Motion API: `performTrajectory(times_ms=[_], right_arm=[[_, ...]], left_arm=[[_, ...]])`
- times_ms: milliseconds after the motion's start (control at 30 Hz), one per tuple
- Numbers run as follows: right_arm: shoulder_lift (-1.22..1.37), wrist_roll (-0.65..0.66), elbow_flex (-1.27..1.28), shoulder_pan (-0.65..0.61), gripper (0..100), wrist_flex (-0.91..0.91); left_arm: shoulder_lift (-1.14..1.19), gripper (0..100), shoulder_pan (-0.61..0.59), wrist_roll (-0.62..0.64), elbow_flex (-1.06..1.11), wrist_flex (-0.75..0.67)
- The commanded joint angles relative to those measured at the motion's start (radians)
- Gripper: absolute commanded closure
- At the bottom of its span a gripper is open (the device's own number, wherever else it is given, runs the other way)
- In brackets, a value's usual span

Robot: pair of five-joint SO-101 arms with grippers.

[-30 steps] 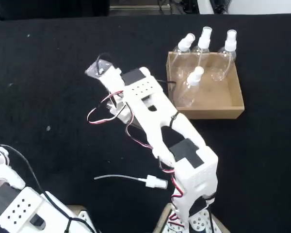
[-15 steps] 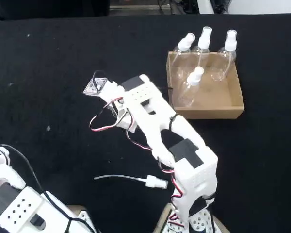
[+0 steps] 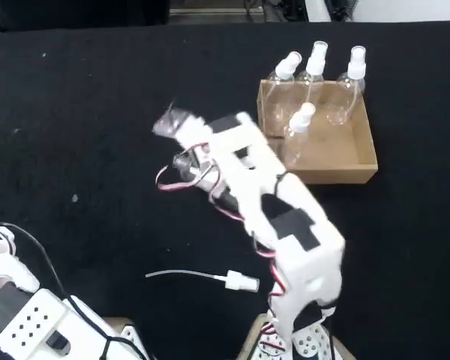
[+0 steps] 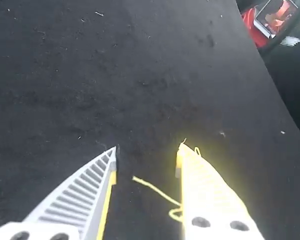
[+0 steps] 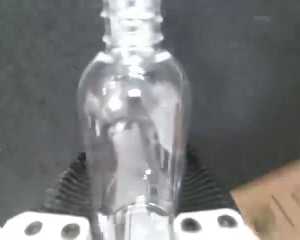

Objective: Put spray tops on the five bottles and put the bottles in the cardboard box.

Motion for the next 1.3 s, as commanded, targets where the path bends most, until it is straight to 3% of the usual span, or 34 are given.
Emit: performTrajectory(times_ms=[0,100,300,467,600,700,800,1033,1267], right_arm=[[-0.294,-0.063,-0.096,0.029,98.8,0.127],[-0.498,-0.126,-0.107,0.034,98.8,0.213],[-0.869,-0.155,-0.122,0.061,98.8,0.311],[-1.012,-0.157,-0.136,0.301,98.8,0.336],[-1.043,-0.147,-0.136,0.486,98.8,0.405],[-1.043,-0.126,-0.137,0.649,98.8,0.414],[-1.043,-0.112,-0.142,0.770,98.8,0.416],[-1.044,-0.080,-0.142,0.907,98.8,0.417],[-1.043,-0.034,-0.134,0.988,98.8,0.416]], left_arm=[[-0.011,81,0.093,-0.031,-0.015,0.003],[-0.011,81,0.219,-0.112,-0.015,0.005],[-0.002,81,0.568,-0.433,0.002,0.063],[-0.002,81,0.966,-0.758,-0.058,0.226],[0.000,81,1.311,-0.916,-0.165,0.387],[0.011,81,1.500,-1.014,-0.200,0.462],[0.101,81,1.626,-1.054,-0.199,0.479],[0.486,80,1.893,-1.105,-0.271,0.399],[0.741,80,1.933,-1.099,-0.291,0.120]])
